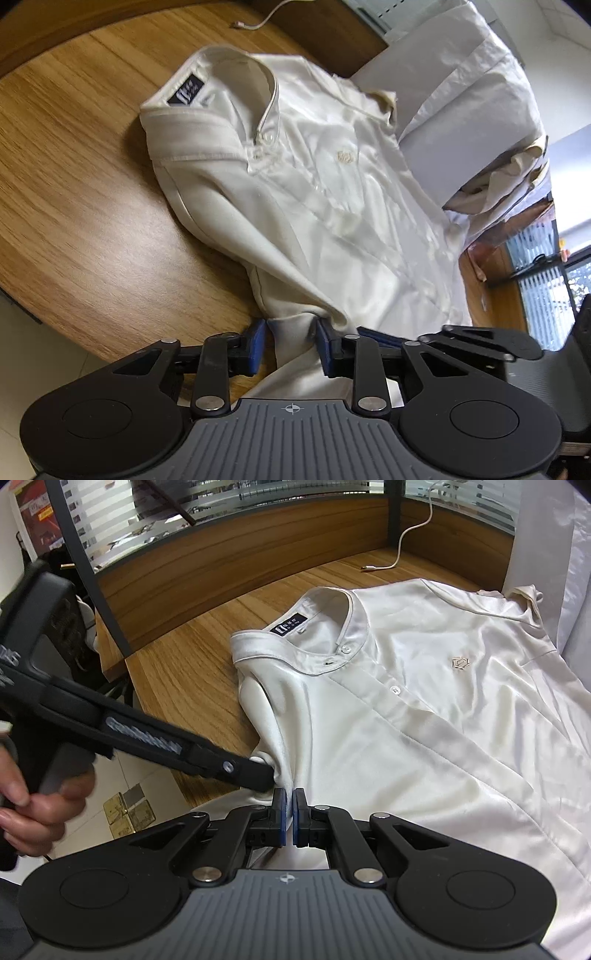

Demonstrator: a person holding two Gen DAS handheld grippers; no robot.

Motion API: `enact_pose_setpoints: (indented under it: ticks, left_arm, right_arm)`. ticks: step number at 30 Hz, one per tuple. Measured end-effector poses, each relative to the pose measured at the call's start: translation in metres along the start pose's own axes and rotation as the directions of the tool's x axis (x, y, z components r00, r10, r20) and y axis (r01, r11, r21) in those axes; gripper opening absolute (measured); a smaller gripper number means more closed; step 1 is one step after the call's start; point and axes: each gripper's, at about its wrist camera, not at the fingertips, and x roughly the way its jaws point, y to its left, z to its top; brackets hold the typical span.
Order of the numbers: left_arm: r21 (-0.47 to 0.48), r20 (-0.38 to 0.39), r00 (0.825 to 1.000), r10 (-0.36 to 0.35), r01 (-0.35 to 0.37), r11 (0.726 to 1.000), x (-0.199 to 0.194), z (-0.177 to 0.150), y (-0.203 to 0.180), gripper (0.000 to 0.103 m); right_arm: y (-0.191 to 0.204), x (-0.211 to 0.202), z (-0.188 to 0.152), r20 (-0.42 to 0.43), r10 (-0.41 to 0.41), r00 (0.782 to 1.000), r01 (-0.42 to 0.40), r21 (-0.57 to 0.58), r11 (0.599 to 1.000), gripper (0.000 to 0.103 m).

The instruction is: Fold clothes

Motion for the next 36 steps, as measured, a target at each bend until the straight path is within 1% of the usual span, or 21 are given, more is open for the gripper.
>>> enact_pose_setpoints:
  ticks: [1,3,4,6,8,10,13,16,19,22,26,30,33,35,36]
  left_arm:
    - [-0.007,0.001,1.0,0.001,-0.001,1.0,0.002,-0.001,0.0,0.015]
    - [-0.014,0.009,1.0,0.019,-0.019,1.0,0.004,-0.002,-0.001,0.009]
    - [-0.016,0.013,1.0,0.024,-0.024,1.0,0.004,-0.003,-0.001,0.009]
    - [-0.011,0.022,0.999,0.039,-0.039,0.999,0.003,-0.004,-0.002,0.007]
    - [0.0,0.027,0.998,0.054,-0.054,0.999,0.001,-0.005,-0.004,0.007]
    - [0.001,0.03,0.997,0.068,-0.068,0.998,-0.001,-0.005,-0.003,0.007]
    - [0.011,0.038,0.994,0.105,-0.105,0.994,-0.006,-0.005,-0.004,0.007]
    - [0.032,0.051,0.985,0.163,-0.165,0.986,-0.014,-0.005,-0.007,0.006]
    - [0.052,0.068,0.971,0.229,-0.232,0.971,-0.027,-0.005,-0.014,0.006]
    - [0.072,0.077,0.947,0.311,-0.316,0.946,-0.043,-0.005,-0.023,0.006]
    - [0.031,0.059,0.925,0.375,-0.377,0.926,-0.062,-0.007,-0.02,0.006]
    - [0.001,0.026,0.907,0.419,-0.42,0.908,-0.069,-0.008,-0.012,0.006]
    - [-0.03,0.027,0.884,0.467,-0.466,0.884,-0.077,-0.01,-0.003,0.008]
    - [-0.062,0.045,0.886,0.462,-0.459,0.886,-0.085,-0.009,0.005,0.017]
    - [-0.077,0.054,0.888,0.457,-0.453,0.888,-0.09,-0.008,0.009,0.019]
  right_arm:
    - [-0.001,-0.001,0.0,0.003,0.003,1.0,-0.003,0.006,1.0,0.005]
    - [-0.005,-0.008,-0.002,0.014,-0.011,1.0,0.011,0.029,1.0,0.008]
    - [-0.011,-0.013,-0.005,0.012,-0.02,1.0,0.02,0.059,0.998,0.01]
    - [-0.024,-0.022,-0.01,0.006,-0.04,0.999,0.039,0.12,0.992,0.012]
    - [-0.042,-0.027,-0.021,-0.034,-0.093,0.995,0.098,0.18,0.979,0.012]
    - [-0.06,-0.028,-0.033,-0.085,-0.151,0.985,0.166,0.22,0.961,0.014]
    - [-0.082,-0.026,-0.049,-0.147,-0.209,0.967,0.242,0.264,0.934,0.023]
    - [-0.09,-0.02,-0.057,-0.179,-0.239,0.954,0.279,0.25,0.927,0.023]
    - [-0.088,-0.017,-0.055,-0.182,-0.247,0.952,0.286,0.229,0.931,0.024]
    - [-0.088,-0.015,-0.053,-0.184,-0.248,0.951,0.285,0.214,0.934,0.024]
    - [-0.089,-0.015,-0.052,-0.183,-0.245,0.952,0.281,0.214,0.935,0.024]
    - [-0.09,-0.014,-0.051,-0.181,-0.241,0.953,0.278,0.214,0.936,0.024]
    - [-0.091,-0.014,-0.051,-0.18,-0.238,0.954,0.275,0.215,0.937,0.024]
    - [-0.092,-0.014,-0.05,-0.18,-0.237,0.955,0.273,0.215,0.938,0.024]
    - [-0.092,-0.014,-0.05,-0.179,-0.236,0.955,0.272,0.215,0.938,0.024]
